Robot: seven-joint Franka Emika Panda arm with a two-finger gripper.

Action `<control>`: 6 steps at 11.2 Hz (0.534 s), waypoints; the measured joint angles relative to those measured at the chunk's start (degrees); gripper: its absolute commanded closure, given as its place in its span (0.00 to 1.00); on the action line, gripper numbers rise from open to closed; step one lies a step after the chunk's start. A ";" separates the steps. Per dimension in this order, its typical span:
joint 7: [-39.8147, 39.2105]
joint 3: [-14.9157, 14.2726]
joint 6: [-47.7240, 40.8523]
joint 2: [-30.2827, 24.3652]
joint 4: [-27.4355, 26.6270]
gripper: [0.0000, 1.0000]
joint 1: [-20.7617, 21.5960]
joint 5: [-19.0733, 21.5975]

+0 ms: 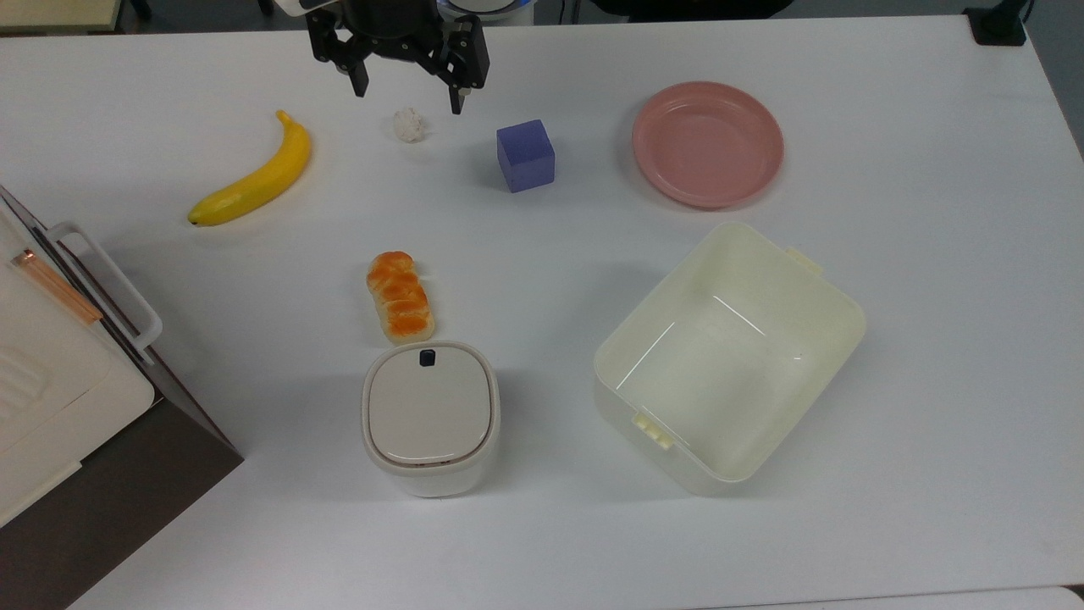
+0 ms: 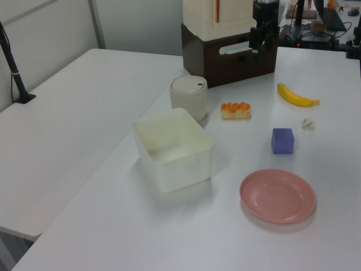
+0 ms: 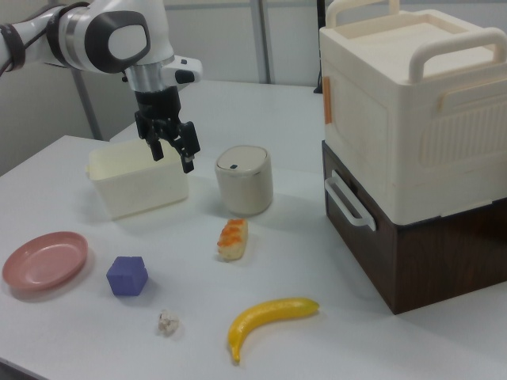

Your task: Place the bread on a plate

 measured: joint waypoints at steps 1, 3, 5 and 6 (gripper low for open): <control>0.00 0.00 0.00 -0.03 0.00 0.00 0.00 0.00; 0.05 0.05 1.48 0.03 0.32 0.00 0.05 0.00; 0.18 0.16 1.67 0.04 0.41 0.00 0.09 -0.02; 0.19 0.21 1.68 0.04 0.42 0.00 0.09 -0.49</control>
